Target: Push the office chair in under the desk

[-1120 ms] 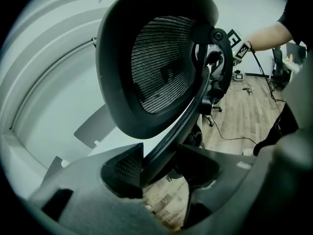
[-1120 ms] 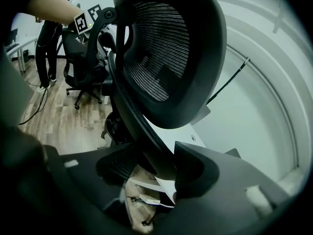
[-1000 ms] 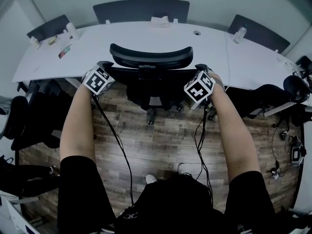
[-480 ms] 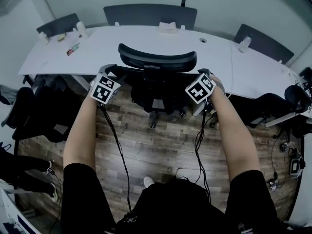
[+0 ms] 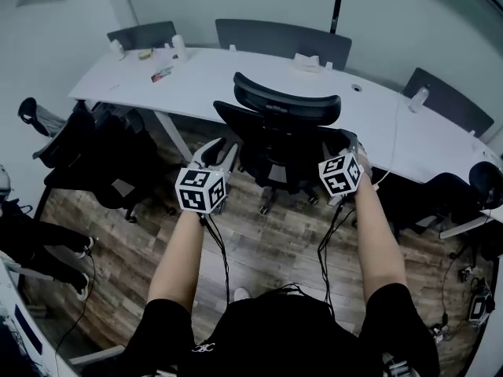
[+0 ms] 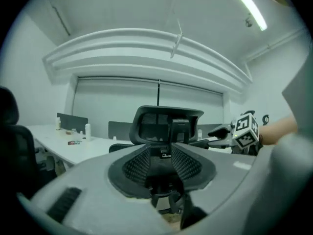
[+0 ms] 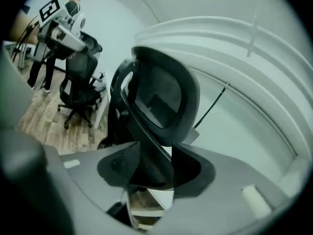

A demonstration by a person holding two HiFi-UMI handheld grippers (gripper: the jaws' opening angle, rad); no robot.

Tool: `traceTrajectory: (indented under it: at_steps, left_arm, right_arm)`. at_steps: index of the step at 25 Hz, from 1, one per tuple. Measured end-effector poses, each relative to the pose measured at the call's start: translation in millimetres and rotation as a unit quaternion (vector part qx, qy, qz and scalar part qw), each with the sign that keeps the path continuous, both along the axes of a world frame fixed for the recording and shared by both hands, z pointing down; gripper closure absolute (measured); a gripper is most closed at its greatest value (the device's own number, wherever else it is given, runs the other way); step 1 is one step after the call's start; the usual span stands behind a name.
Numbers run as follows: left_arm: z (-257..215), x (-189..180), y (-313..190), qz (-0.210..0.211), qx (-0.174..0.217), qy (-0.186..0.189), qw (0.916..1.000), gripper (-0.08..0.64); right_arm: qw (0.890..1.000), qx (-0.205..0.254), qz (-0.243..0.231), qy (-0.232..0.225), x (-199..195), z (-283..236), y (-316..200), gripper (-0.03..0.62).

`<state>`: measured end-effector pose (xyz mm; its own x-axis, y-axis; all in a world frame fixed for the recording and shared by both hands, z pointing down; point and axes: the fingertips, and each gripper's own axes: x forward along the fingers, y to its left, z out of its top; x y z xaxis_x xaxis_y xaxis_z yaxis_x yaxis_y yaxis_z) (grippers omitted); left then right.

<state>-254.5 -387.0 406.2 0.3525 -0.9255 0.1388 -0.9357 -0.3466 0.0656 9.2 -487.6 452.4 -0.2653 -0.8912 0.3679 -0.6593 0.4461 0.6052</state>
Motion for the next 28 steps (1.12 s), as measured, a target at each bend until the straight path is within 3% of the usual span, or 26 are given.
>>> traceTrajectory:
  at_steps: [2,4,6,9,14,18,23,28]
  left_arm:
    - [-10.1,2.3,21.7,-0.028,0.013,0.027,0.9992,0.442]
    - [-19.1,6.1,43.8,-0.05,0.022,0.036,0.9979,0.465]
    - [-22.8,13.1,65.5,-0.057,0.02,0.022,0.9979,0.465]
    - [-17.9,23.1,99.3,-0.052,0.011,-0.011,0.9985,0.46]
    - [0.7,36.4,146.7,-0.055,-0.004,-0.025,0.9982,0.478]
    - [16.7,51.2,159.8,-0.051,-0.021,-0.022,0.9983,0.548]
    - [21.9,64.9,168.8,-0.043,-0.028,-0.035,0.998,0.56]
    - [20.2,76.8,171.1,-0.031,-0.027,-0.036,0.9985,0.559]
  right_arm:
    - [0.997,0.015,-0.008,-0.077,-14.0,-14.3,33.5,0.418]
    - [0.985,0.015,-0.015,-0.171,-27.6,-27.1,69.7,0.452]
    - [0.969,0.018,-0.015,-0.248,-36.9,-40.1,104.8,0.492]
    - [0.951,0.028,-0.008,-0.309,-42.7,-55.8,154.1,0.588]
    - [0.931,-0.002,-0.026,-0.364,-44.1,-48.9,206.7,0.588]
    - [0.914,-0.029,-0.024,-0.403,-39.9,-41.9,217.5,0.588]
    - [0.92,-0.027,-0.035,-0.389,-45.5,-44.7,230.0,0.588]
    - [0.929,-0.039,-0.009,-0.367,-40.4,-31.2,232.6,0.588]
